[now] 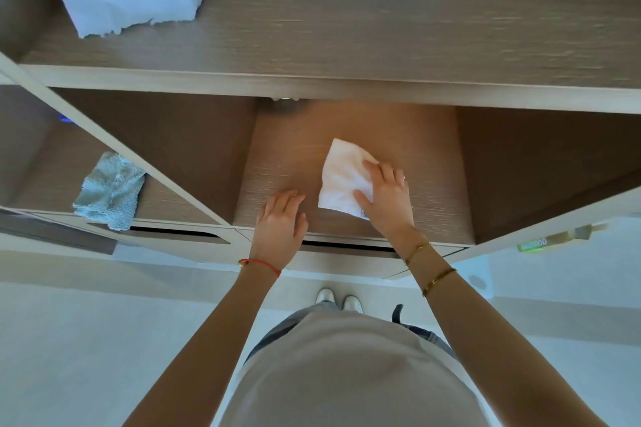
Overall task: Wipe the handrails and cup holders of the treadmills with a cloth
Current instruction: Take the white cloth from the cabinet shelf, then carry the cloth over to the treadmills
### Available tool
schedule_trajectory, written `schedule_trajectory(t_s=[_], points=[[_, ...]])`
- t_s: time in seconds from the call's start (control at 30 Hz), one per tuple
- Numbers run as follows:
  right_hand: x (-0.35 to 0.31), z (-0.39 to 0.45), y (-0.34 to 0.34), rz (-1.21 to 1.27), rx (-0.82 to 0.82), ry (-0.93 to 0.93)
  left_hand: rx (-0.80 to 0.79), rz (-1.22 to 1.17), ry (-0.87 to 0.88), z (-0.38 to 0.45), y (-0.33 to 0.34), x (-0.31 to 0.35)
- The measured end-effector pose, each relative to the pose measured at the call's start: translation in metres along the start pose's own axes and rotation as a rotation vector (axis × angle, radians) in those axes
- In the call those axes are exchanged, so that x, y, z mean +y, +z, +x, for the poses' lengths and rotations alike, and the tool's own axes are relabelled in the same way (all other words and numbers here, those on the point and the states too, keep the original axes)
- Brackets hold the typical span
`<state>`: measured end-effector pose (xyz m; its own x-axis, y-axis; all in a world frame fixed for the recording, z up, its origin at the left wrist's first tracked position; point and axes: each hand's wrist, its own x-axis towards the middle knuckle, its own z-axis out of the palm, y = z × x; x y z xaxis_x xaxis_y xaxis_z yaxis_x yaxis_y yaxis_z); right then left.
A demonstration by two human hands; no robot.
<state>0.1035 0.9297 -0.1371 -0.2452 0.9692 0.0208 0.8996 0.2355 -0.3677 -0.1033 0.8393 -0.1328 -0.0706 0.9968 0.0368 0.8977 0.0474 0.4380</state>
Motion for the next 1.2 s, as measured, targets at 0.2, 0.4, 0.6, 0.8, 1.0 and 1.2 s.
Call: schedule_trajectory(t_s=[0.2, 0.4, 0.6, 0.8, 1.0, 1.2], points=[[0.004, -0.015, -0.012, 0.169, 0.010, 0.094, -0.016, -0.022, 0.032, -0.004, -0.008, 0.000], [0.007, -0.056, -0.031, 0.239, 0.180, 0.157, -0.061, -0.039, 0.119, -0.005, -0.022, 0.005], [0.005, -0.115, -0.056, 0.250, 0.334, 0.246, -0.075, -0.104, 0.304, -0.005, -0.032, 0.021], [0.012, -0.186, -0.068, 0.236, 0.429, 0.471, -0.161, -0.188, 0.508, -0.005, -0.027, 0.046], [0.016, -0.262, -0.078, 0.262, 0.569, 0.688, -0.253, -0.250, 0.675, -0.019, -0.018, 0.084], [0.015, -0.370, -0.085, 0.222, 0.714, 0.907, -0.392, -0.220, 0.894, -0.064, -0.001, 0.153]])
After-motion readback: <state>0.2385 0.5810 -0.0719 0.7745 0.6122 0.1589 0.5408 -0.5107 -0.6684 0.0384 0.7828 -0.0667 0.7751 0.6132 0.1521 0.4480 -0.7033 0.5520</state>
